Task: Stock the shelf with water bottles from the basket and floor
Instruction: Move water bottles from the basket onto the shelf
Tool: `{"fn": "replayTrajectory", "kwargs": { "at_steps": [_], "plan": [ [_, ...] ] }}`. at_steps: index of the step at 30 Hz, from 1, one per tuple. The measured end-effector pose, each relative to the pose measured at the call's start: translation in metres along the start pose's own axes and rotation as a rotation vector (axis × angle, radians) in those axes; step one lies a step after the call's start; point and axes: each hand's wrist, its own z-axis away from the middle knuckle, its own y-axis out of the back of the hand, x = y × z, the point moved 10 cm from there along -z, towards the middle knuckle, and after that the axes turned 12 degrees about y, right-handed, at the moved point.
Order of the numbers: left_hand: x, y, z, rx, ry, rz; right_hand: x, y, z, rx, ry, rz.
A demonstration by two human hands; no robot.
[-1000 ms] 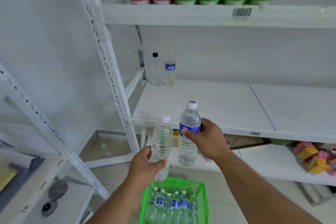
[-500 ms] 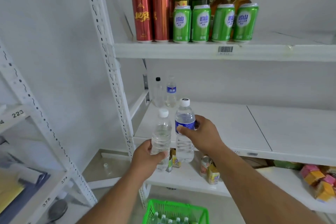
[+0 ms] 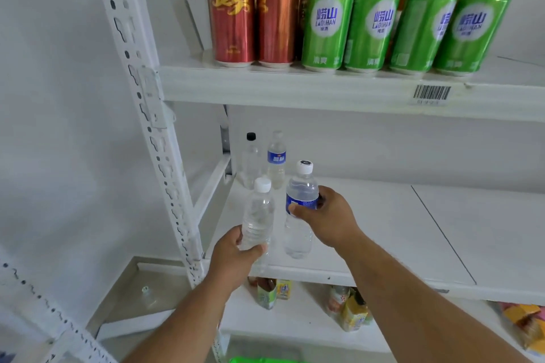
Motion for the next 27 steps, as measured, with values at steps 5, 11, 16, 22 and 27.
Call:
{"fn": "replayTrajectory", "kwargs": {
  "at_steps": [5, 11, 16, 22, 27],
  "plan": [
    [0.002, 0.0, -0.047, 0.012, 0.01, -0.041, 0.015, -0.011, -0.037, 0.019, -0.037, -0.024],
    [0.01, -0.009, -0.093, 0.029, 0.009, -0.061, 0.036, -0.023, -0.077, 0.014, -0.049, -0.025],
    [0.023, -0.014, -0.121, 0.072, 0.011, -0.02, 0.054, -0.036, -0.105, -0.029, -0.066, -0.072],
    [0.029, -0.019, -0.169, 0.096, -0.003, -0.034, 0.072, -0.054, -0.147, -0.048, -0.073, -0.08],
    [0.021, -0.021, -0.208, 0.11, 0.013, -0.042, 0.087, -0.071, -0.174, -0.054, -0.082, -0.056]
  ]
}}
